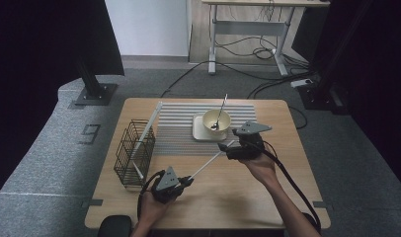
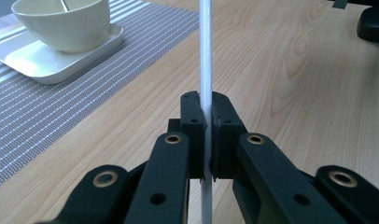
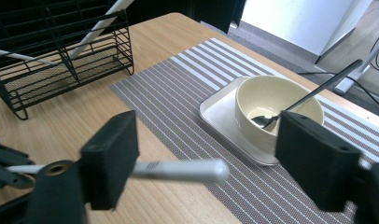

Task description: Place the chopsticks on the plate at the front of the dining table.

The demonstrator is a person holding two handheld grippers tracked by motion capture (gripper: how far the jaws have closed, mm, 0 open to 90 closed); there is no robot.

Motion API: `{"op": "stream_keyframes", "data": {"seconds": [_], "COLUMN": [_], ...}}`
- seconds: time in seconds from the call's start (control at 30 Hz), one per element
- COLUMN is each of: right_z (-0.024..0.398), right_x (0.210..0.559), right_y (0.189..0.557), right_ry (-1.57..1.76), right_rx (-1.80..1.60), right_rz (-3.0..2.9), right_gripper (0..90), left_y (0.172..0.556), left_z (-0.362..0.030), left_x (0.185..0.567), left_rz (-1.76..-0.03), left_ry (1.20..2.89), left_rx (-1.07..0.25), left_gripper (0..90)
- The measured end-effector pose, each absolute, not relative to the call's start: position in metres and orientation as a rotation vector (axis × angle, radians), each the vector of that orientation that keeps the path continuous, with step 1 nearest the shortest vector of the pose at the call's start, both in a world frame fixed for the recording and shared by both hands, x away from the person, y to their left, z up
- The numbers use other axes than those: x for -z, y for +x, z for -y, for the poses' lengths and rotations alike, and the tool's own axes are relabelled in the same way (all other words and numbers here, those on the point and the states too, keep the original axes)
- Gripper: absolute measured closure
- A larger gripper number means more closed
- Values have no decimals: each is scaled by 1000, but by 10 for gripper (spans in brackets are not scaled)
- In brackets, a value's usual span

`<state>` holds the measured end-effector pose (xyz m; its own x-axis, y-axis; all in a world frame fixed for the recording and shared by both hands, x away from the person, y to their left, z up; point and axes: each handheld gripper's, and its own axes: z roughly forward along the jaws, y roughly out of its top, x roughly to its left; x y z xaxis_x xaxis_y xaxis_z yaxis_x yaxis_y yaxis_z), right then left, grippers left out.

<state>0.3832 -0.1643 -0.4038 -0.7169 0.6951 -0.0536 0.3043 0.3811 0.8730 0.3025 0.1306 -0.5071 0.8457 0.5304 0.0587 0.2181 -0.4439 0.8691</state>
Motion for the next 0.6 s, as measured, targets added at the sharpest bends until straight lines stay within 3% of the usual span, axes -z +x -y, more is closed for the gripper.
{"op": "stream_keyframes", "data": {"seconds": [0.1,0.27,0.47,0.6], "right_z": [168,179,192,204], "right_x": [399,388,382,382], "right_y": [378,368,357,351], "right_ry": [850,830,825,832], "right_rx": [-1297,-1303,-1273,-1243], "right_rz": [-2226,-2233,-2210,-2194], "right_gripper": [137,117,0,0], "left_y": [303,305,306,306], "left_z": [-132,-133,-132,-133], "left_x": [508,508,509,510], "left_rz": [-561,-572,-576,-585], "left_ry": [2035,2033,2041,2040], "left_rx": [-404,-407,-412,-408], "left_gripper": [857,857,857,857]}}
